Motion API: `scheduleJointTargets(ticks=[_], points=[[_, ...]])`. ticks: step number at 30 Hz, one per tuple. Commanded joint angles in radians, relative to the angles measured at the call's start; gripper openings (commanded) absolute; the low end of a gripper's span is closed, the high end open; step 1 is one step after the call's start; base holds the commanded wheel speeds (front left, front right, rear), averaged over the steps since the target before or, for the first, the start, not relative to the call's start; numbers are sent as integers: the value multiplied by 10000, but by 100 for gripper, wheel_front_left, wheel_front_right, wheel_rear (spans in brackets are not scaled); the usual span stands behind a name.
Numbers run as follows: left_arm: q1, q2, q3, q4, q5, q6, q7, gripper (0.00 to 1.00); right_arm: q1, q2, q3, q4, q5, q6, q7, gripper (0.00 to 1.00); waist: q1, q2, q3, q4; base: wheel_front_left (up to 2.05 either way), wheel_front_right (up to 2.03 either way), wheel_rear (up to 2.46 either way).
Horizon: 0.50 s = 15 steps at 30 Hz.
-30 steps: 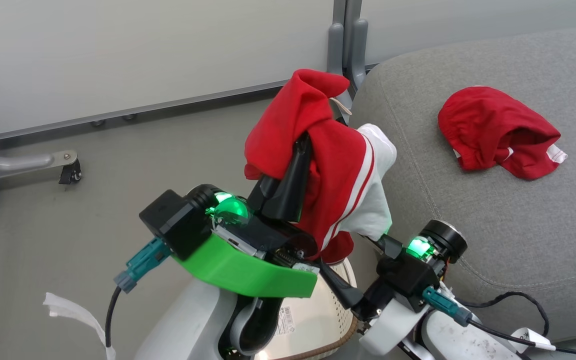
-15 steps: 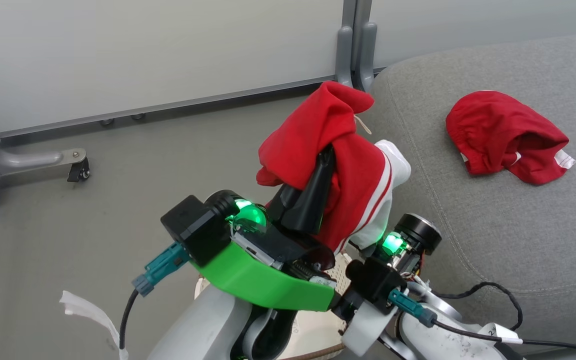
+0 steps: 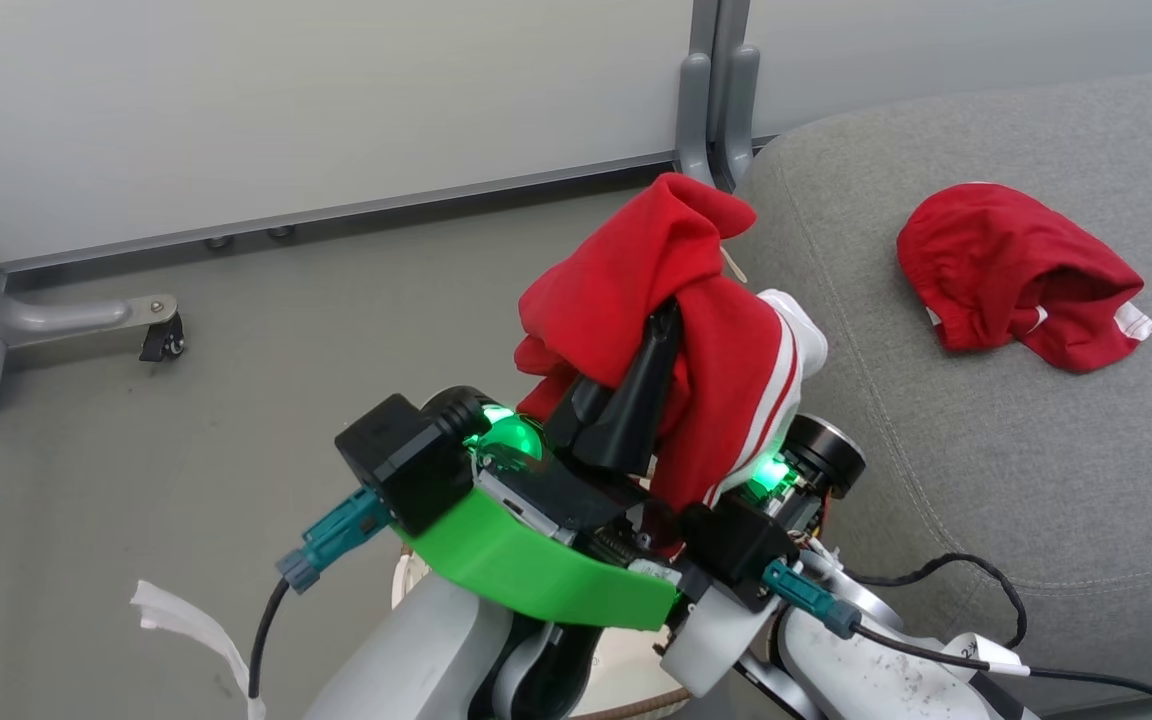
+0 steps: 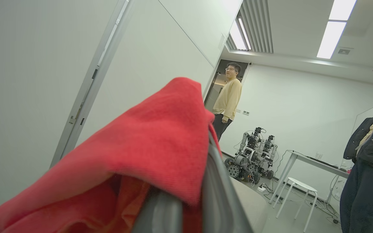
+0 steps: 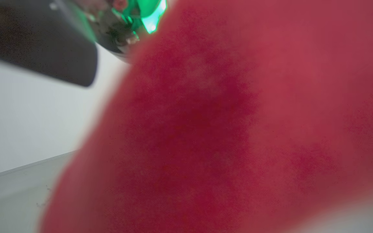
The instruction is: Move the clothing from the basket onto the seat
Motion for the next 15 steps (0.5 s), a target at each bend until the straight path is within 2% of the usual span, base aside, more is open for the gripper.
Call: scheduleJointTargets(ticks=[1,10,11,12,13,15], points=[[-20,32,-21,33,-40,-39,-5,0,13,49,-86,-34,26,-2,-3,100,0,0,-8,7,0,0,0],[119,32,-111,96,17,-57,-5,0,305,436,-718,156,15,-1,-3,100,0,0,-70,23,0,0,0],[130,32,-120,100,28,-57,-4,0,332,465,-798,202,65,-1,-3,51,0,0,-75,22,0,0,0],[137,32,-123,102,33,-55,-4,0,349,491,-864,226,106,-1,-3,19,0,0,-76,21,0,0,0],[140,32,-119,112,51,-56,-5,0,367,524,-946,261,151,-1,-3,0,0,0,-75,17,0,0,0],[153,32,-111,136,67,-61,-4,0,369,568,-1026,269,186,-1,-3,0,0,0,-75,7,0,0,0]])
